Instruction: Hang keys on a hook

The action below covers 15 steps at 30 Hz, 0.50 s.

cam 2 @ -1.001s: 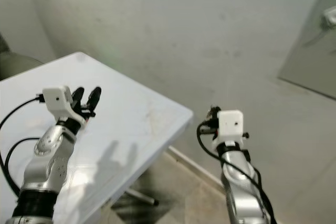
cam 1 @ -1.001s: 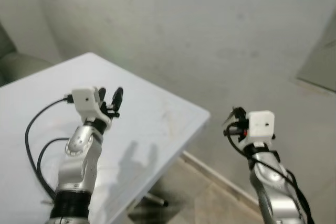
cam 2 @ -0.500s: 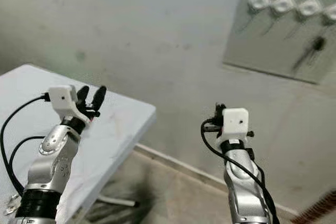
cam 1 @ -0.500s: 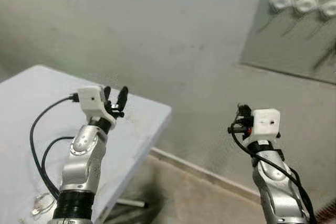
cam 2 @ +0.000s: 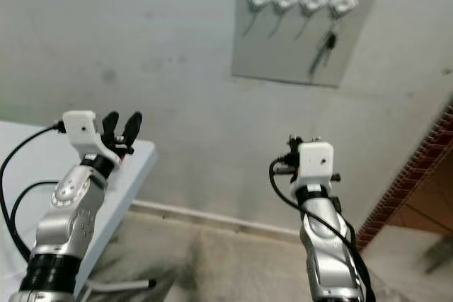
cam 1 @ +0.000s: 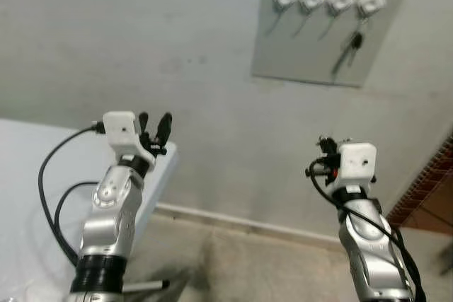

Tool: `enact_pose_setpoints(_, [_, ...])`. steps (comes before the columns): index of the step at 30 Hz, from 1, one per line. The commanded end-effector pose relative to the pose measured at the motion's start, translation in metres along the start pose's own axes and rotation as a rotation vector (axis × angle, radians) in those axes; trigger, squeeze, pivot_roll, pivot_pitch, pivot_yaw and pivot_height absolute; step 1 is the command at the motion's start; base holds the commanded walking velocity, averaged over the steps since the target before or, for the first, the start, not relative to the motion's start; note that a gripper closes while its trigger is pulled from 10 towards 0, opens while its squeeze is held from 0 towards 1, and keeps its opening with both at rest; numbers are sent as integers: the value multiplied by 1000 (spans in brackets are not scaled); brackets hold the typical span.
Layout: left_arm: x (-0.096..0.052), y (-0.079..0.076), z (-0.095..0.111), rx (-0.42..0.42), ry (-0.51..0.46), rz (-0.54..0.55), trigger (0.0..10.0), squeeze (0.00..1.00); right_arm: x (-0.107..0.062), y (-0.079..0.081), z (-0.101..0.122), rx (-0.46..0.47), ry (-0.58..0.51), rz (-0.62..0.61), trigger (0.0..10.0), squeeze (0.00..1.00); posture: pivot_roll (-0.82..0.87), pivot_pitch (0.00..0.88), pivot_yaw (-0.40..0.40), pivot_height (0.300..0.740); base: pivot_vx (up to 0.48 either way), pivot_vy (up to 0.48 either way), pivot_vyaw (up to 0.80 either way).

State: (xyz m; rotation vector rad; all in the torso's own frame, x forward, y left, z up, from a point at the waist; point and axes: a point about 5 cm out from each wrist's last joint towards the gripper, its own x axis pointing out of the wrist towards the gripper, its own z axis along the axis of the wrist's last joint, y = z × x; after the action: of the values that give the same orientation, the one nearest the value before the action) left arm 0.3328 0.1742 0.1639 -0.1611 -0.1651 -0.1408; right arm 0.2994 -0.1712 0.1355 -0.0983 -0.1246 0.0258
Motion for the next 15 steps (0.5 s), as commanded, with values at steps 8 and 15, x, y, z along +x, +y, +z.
enact_pose_setpoints(8, [2, -5, 1, 12, -8, -11, 10000, 0, 0, -4, 7, -31, -37, -7, 10000, 0, 109, 0, 44, 740, 0, 0, -349])
enact_pose_setpoints(15, [2, -6, 0, 11, -9, -11, 10000, 0, 0, -5, 7, -33, -40, -7, 10000, 0, 110, 0, 37, 740, 0, 0, 0])
